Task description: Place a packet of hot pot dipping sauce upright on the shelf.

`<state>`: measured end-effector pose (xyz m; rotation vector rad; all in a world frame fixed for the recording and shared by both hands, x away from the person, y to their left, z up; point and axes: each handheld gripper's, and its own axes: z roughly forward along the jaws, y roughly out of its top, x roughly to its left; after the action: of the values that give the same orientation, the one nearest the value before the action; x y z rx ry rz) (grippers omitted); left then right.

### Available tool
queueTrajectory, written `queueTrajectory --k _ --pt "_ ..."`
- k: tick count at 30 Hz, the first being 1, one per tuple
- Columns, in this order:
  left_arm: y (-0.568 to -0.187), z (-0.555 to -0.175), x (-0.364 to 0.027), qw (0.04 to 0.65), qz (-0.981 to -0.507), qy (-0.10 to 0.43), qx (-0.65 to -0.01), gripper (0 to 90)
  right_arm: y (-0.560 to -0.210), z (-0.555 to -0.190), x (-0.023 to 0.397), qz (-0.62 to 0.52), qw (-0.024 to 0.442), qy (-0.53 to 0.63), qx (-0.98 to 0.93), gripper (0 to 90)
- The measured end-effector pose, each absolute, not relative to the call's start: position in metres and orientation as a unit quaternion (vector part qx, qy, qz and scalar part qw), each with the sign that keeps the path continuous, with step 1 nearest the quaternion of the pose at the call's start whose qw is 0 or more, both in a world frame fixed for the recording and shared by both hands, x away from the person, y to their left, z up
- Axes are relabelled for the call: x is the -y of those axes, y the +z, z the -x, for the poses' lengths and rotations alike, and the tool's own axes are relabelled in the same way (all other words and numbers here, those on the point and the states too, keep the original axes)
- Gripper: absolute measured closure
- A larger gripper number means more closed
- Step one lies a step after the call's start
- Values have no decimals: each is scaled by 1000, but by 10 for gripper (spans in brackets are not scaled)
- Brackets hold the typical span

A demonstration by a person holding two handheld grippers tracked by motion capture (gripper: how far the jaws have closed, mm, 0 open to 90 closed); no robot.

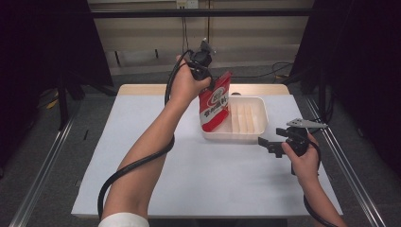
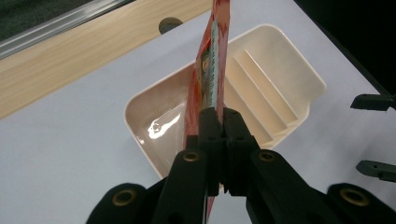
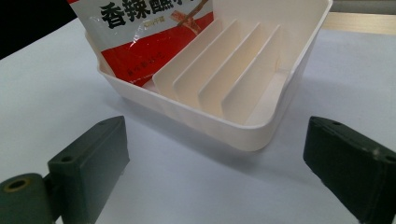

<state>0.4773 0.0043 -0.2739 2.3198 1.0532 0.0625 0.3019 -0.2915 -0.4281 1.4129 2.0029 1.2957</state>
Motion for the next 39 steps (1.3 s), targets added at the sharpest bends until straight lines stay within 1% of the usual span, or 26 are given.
queueTrajectory --k 9,16,21,22,24,28,30,31,35,39 --pt "-277 -477 -9 294 -865 24 -406 853 -428 -302 291 -500 183 459 -711 66" --pt "-278 -478 -15 293 -865 21 -407 788 -429 -302 291 -500 184 459 -711 66" --pt "-278 -476 -18 297 -862 11 -411 678 -429 -302 290 -501 180 459 -711 66" --pt "-279 -475 -20 302 -859 9 -414 637 -429 -302 290 -500 179 460 -711 66" --pt "-278 -475 -21 304 -857 9 -417 587 -429 -302 290 -500 181 459 -711 66" --pt "-277 -473 -26 312 -856 -1 -412 516 -429 -302 290 -501 181 458 -711 66" --pt "-278 -471 -27 315 -858 1 -405 458 -429 -302 290 -501 179 458 -712 66" --pt "-278 -470 -28 314 -859 10 -404 431 -429 -302 290 -501 180 458 -712 66" --pt "-278 -468 -34 311 -860 9 -404 392 -429 -302 291 -501 180 458 -712 66" --pt "-278 -466 -40 308 -859 7 -409 331 -429 -300 291 -501 180 454 -714 66"
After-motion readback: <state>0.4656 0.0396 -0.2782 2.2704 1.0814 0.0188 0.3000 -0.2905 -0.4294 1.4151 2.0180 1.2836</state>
